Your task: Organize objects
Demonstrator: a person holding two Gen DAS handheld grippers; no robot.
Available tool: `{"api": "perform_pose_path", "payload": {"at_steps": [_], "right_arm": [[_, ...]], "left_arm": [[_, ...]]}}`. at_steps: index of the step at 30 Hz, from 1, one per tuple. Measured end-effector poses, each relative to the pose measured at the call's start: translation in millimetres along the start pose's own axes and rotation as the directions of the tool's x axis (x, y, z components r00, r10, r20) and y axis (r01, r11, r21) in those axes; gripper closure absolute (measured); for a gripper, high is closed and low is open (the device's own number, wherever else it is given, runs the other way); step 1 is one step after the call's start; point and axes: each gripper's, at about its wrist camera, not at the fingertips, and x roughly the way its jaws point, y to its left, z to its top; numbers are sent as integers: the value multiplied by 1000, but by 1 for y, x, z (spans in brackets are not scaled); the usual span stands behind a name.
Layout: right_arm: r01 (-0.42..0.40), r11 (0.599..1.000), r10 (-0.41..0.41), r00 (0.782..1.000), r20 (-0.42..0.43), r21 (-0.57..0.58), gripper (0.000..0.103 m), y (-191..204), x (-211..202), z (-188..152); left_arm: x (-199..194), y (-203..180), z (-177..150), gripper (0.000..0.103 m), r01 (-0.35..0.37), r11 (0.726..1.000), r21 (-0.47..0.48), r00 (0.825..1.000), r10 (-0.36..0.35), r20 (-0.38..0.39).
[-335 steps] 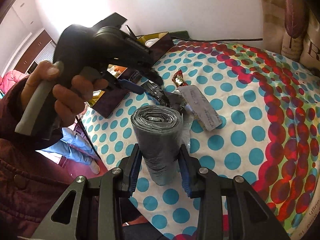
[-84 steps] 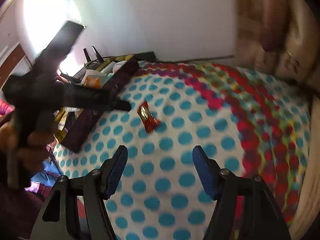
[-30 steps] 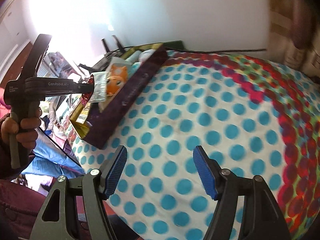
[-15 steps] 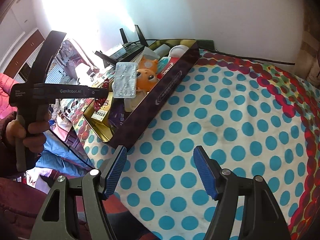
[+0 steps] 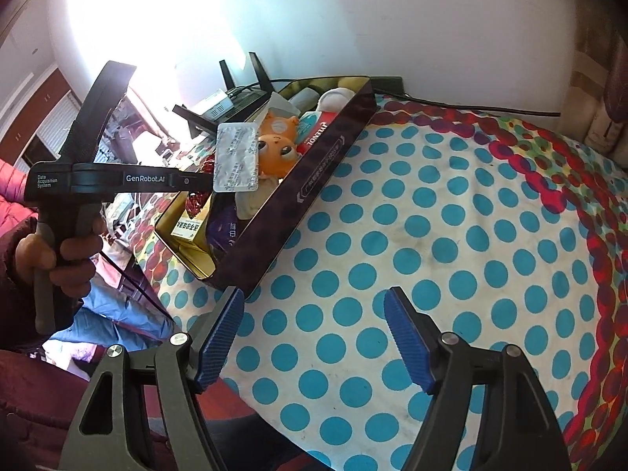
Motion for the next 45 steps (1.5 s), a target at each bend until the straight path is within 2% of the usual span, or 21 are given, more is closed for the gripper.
{"api": "perform_pose_path", "payload": {"at_steps": [9, 16, 23, 26, 27, 29, 31, 32, 34, 37, 38, 39, 40, 41, 42, 45], "right_arm": [[20, 1000, -20, 1000, 17, 23, 25, -6, -3, 1], [18, 1000, -18, 1000, 23, 18, 25, -6, -2, 5], [8, 1000, -7, 1000, 19, -8, 25, -3, 1, 12], [1, 1000, -1, 1000, 15, -18, 25, -1, 3, 13], [0, 1000, 0, 1000, 14, -21, 25, -1, 4, 13], [-2, 1000, 2, 1000, 10, -23, 25, 0, 5, 14], [-4, 1000, 4, 1000, 6, -24, 25, 0, 7, 14], [-2, 1000, 2, 1000, 4, -24, 25, 0, 7, 13], [-4, 1000, 4, 1000, 1, -21, 25, -1, 8, 13], [0, 1000, 0, 1000, -2, -18, 25, -1, 9, 11], [1, 1000, -1, 1000, -2, -17, 25, -2, 9, 11], [2, 1000, -2, 1000, -3, -15, 25, -2, 9, 10], [2, 1000, -2, 1000, -4, -15, 25, -2, 9, 10], [5, 1000, -5, 1000, -4, -14, 25, -2, 8, 9], [7, 1000, -7, 1000, -4, -14, 25, -2, 8, 8], [9, 1000, -9, 1000, -6, -9, 25, -3, 8, 6]], "left_arm": [[-6, 0, 1, 76, -39, 999, 5, 999, 39, 15], [-35, -1, 2, 76, -90, 996, 25, 988, 86, 128], [-55, -3, 6, 74, -149, 989, 21, 969, 141, 201], [-61, -6, 5, 67, -185, 982, 30, 959, 174, 224], [-63, -7, 5, 57, -200, 979, 34, 954, 186, 233], [-68, -10, 4, 44, -237, 970, 43, 941, 218, 260], [-73, -13, 3, 37, -249, 967, 59, 932, 223, 286], [-75, -15, 3, 33, -244, 967, 69, 931, 214, 296], [-77, -17, 4, 20, -223, 971, 80, 936, 191, 295], [-79, -20, 4, 17, -210, 974, 89, 938, 175, 299], [-79, -21, 4, 17, -226, 971, 81, 935, 193, 296], [-79, -22, 3, 16, -264, 962, 63, 924, 233, 304], [-80, -25, 2, 15, -315, 948, 52, 902, 282, 327], [-81, -27, 1, 14, -322, 945, 58, 896, 284, 342], [-81, -28, 1, 14, -317, 946, 66, 897, 277, 346], [-79, -28, 2, 14, -266, 961, 74, 920, 230, 319]]}}
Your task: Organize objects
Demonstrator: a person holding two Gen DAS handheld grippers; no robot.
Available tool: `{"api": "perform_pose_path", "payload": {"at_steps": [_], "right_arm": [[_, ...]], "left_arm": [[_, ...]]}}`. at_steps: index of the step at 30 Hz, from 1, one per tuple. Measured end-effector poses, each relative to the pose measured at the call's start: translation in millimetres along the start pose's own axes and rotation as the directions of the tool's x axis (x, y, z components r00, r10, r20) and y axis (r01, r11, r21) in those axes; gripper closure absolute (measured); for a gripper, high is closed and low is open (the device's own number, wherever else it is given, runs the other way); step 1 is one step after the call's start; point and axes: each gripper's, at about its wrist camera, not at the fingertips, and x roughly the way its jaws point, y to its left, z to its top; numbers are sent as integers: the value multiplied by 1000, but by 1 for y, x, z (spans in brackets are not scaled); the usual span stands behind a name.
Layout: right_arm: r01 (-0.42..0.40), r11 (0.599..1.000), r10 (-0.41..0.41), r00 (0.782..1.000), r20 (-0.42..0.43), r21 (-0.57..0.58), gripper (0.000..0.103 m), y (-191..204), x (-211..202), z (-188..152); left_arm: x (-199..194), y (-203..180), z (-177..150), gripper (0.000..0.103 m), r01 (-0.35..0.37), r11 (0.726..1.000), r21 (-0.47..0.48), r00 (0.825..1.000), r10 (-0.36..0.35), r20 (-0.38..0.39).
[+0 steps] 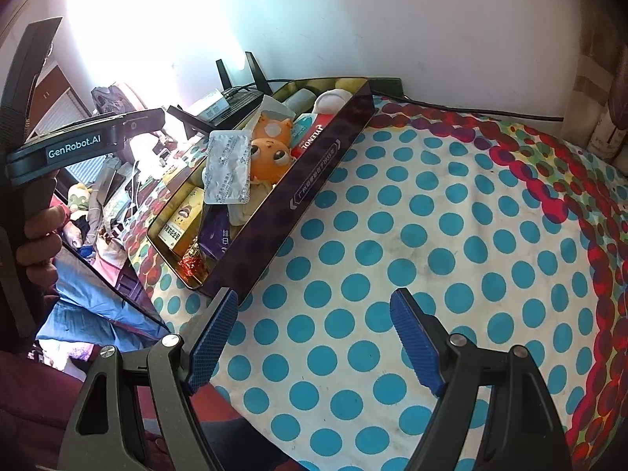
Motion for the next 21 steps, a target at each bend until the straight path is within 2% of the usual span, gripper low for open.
{"api": "perform_pose_path", "payload": {"at_steps": [3, 7, 16, 21], "right_arm": [[6, 1000, -6, 1000, -1, 7, 25, -1, 0, -2], [13, 1000, -13, 1000, 1, 17, 25, -4, -2, -4], [45, 998, -46, 999, 16, 44, 24, -13, -7, -6], [107, 992, -109, 993, 37, 64, 11, -23, -11, -5]], "left_arm": [[-2, 1, -1, 14, 45, 998, -34, 999, -44, 7], [-5, 3, 1, 14, 54, 997, -53, 998, -52, 42], [0, 0, 4, 14, 70, 996, -55, 998, -70, 7], [2, -2, 6, 14, 126, 990, -59, 992, -127, -22]]}}
